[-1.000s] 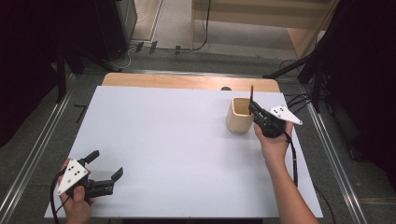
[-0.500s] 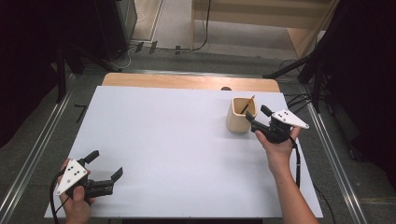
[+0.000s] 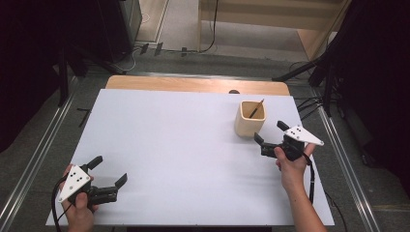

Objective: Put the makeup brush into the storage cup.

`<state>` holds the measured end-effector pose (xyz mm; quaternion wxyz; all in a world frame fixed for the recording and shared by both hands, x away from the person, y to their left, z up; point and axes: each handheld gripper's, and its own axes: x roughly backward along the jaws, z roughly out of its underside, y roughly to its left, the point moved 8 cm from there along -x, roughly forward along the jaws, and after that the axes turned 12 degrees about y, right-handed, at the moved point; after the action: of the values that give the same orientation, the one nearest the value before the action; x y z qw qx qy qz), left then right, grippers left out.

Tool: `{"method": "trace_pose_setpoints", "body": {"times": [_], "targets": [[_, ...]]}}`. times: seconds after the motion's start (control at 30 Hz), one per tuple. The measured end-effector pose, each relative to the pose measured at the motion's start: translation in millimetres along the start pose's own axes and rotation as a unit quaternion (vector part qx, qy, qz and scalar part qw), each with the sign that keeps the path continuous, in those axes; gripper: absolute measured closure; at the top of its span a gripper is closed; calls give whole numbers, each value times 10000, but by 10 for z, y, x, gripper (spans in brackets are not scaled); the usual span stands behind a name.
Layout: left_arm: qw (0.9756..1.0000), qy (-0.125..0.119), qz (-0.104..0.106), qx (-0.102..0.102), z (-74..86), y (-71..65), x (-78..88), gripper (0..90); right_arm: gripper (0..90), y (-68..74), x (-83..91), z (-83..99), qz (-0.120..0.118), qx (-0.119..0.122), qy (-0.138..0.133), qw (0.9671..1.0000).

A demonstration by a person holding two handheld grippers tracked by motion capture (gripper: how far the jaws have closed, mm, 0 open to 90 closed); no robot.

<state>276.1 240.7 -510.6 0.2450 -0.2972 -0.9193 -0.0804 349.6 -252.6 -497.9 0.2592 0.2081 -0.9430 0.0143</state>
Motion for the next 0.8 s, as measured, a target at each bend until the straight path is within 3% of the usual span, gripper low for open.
{"method": "trace_pose_setpoints", "body": {"times": [0.8], "targets": [[10000,-3,-2,-19,-4,-12,4,0,0,43,231,384,-23,46,145,9999]]}}
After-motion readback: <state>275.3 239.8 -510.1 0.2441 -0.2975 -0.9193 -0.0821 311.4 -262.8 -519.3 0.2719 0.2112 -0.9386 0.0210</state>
